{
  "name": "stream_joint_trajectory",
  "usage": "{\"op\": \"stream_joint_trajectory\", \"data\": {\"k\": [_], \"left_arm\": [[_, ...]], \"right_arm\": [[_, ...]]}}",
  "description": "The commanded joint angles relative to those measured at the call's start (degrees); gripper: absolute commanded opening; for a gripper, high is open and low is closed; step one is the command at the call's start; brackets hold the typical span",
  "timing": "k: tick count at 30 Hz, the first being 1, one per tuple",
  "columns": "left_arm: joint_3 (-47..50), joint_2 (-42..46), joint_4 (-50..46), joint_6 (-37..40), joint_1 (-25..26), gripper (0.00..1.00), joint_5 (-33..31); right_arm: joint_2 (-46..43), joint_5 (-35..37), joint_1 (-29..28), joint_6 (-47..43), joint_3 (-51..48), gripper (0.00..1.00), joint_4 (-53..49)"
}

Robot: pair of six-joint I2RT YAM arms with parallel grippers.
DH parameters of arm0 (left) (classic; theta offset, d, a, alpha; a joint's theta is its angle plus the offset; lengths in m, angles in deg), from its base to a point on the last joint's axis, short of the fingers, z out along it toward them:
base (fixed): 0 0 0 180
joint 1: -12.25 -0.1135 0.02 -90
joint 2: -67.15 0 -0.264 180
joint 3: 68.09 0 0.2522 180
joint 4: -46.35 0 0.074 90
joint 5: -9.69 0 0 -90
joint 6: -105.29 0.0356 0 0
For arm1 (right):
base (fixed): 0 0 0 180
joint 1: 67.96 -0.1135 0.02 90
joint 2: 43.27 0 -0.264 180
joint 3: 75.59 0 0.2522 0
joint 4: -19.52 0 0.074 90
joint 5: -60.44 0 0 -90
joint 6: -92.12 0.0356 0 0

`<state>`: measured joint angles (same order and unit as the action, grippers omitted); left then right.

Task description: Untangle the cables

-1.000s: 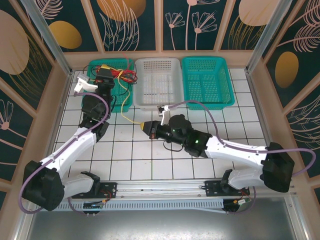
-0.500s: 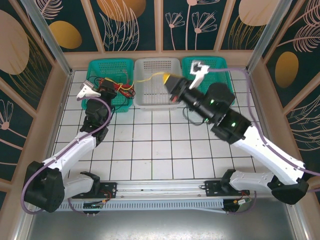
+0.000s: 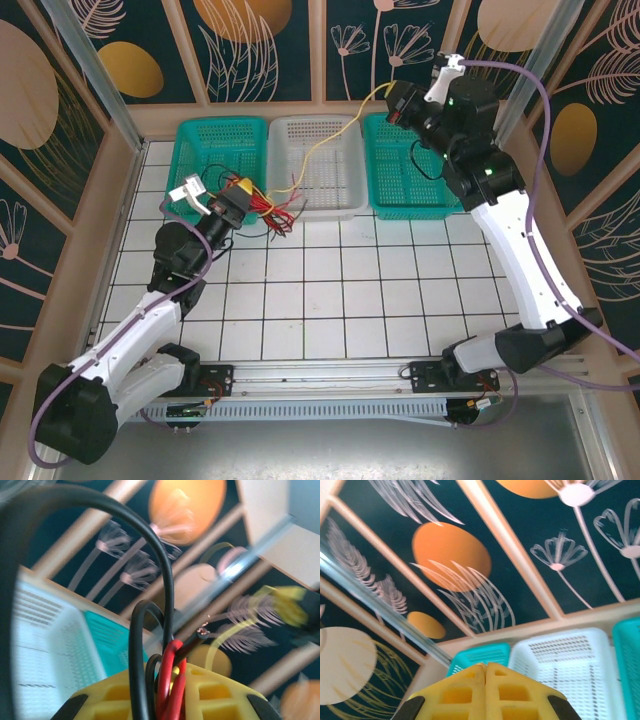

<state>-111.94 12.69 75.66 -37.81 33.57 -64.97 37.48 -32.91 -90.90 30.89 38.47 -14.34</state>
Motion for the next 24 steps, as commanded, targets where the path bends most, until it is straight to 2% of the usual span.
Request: {"op": "stream_joint_trajectory", "data": {"k": [1, 3, 5, 11, 16, 19, 21, 24], "left_arm": [[0.2, 0.8, 8.0, -6.3, -0.3, 0.00, 18.8], [0.2, 0.1, 14.7, -13.7, -0.3, 0.00, 24.3], [-0.6, 0.0, 19.0, -18.6, -0.3, 0.00, 26.7], [-6.0, 0.3, 22.2, -22.8, -0.2, 0.00, 27.8], [-8.9, -4.1, 35.3, -31.8, -0.2, 0.00, 20.4], [-12.2, -6.9, 36.7, -33.5, -0.2, 0.00, 13.0], [-15.3, -9.6, 39.3, -34.4, -0.2, 0.00, 11.1], [-19.6, -14.8, 45.5, -39.7, -0.2, 0.00, 7.9]], "right_arm": [[-0.2, -1.7, 3.9, -0.6, -1.6, 0.00, 0.8], [0.0, -4.9, 6.6, 0.6, -5.1, 0.00, 2.0], [0.3, -6.7, 7.2, 1.3, -8.7, 0.00, 3.4], [0.6, -9.6, 6.5, 5.1, -21.9, 0.00, 10.4], [0.3, -7.4, 1.3, 8.0, -30.9, 0.00, 15.7], [0.3, -5.3, -3.5, 10.1, -36.0, 0.00, 18.7], [0.7, -4.5, -6.3, 11.8, -38.9, 0.00, 20.2], [1.3, -2.1, -10.2, 14.0, -43.4, 0.00, 21.7]]}}
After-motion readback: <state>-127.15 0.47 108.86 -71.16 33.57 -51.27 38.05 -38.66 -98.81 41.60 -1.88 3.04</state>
